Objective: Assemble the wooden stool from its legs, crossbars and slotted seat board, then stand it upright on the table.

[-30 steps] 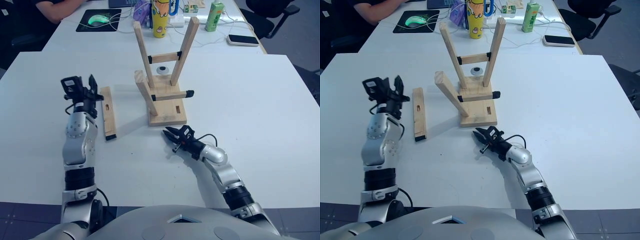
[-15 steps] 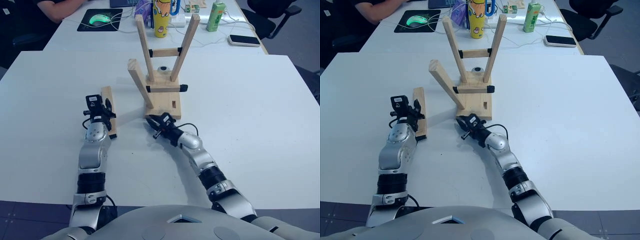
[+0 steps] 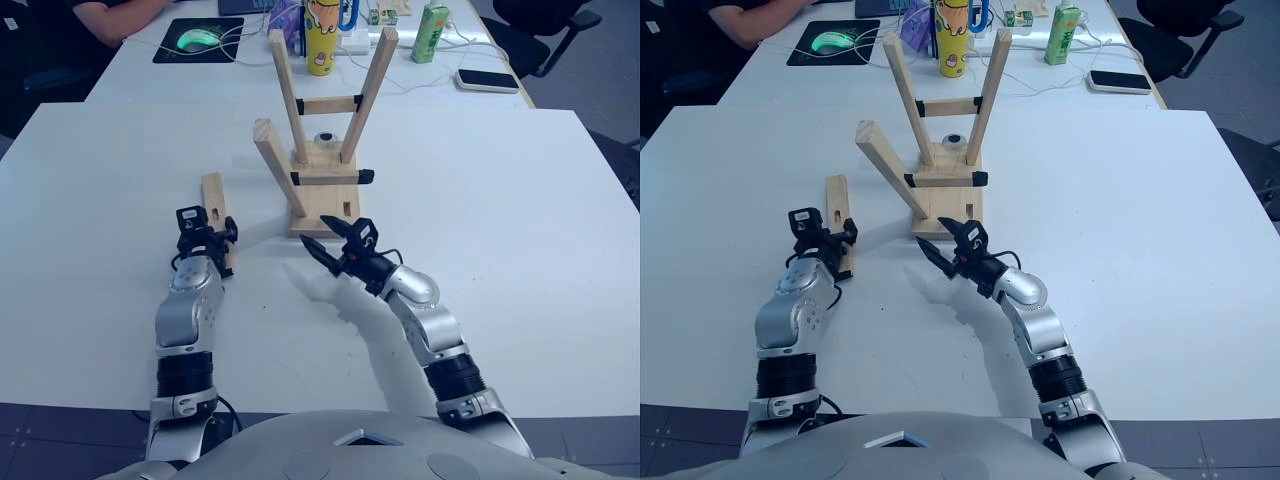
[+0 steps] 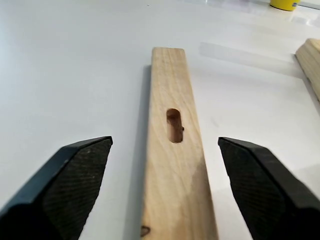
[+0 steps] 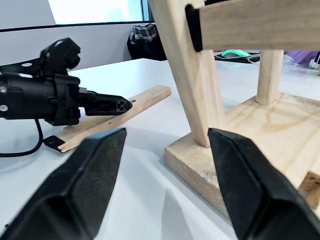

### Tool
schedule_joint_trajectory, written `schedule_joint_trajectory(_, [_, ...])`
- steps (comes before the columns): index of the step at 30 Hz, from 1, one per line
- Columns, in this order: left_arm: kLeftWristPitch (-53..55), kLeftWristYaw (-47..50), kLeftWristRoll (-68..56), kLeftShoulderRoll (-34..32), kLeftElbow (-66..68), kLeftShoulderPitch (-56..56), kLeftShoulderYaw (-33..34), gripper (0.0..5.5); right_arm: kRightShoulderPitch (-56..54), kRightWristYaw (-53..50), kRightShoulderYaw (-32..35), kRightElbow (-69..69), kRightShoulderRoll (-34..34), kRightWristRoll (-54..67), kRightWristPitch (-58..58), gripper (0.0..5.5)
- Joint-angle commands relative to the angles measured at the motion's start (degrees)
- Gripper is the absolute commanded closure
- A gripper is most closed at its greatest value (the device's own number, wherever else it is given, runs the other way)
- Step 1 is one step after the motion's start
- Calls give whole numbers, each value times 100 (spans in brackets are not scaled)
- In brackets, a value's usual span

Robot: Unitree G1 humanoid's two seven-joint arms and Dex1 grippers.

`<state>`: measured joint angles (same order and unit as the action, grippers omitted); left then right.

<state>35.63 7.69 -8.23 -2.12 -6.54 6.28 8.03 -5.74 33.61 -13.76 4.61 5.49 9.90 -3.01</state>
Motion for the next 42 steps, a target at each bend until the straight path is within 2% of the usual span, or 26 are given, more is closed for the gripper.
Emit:
schedule_joint_trajectory(1, [471,38,123,-108,-73,107,-29,158,74,-131,-40,-105,-41,-44,-119,253])
schedule_joint_trajectory(8, [1737,297,449,-226,-83,626,-106,158,44,-385,12,-67,-87,-105,-225,253])
schedule_joint_trajectory(11, [2171,265,323,-149,-264,897,54,158,26,-459,6,-17,-78,-146,-250,253])
schedule_joint_trajectory(14, [2587,144,213,-171,-368,1006,178,202,-7,-561,13,-11,-91,-168,-326,251])
schedule_joint_trajectory(18, [2569,0,146,-250,-181,994,370,275,-25,-677,21,-12,-156,-176,-408,251])
schedule_joint_trajectory(23, [2578,-253,171,-398,247,847,243,346,-76,-716,45,4,-257,-89,-545,251])
schedule_joint_trajectory(30, [2500,-384,143,-440,528,781,346,346,-94,-741,52,42,-334,-91,-659,251])
schedule_joint_trajectory(36, [2028,-527,31,-451,579,703,539,346,-2,-640,20,-100,-241,-96,-716,251])
schedule_joint_trajectory(38, [1313,-834,-441,-281,464,837,949,346,23,-547,-4,-124,-97,-130,-857,251])
schedule_joint_trajectory(42, [-296,-1181,-596,-676,350,1373,1313,346,7,-218,29,-208,207,-63,-948,251])
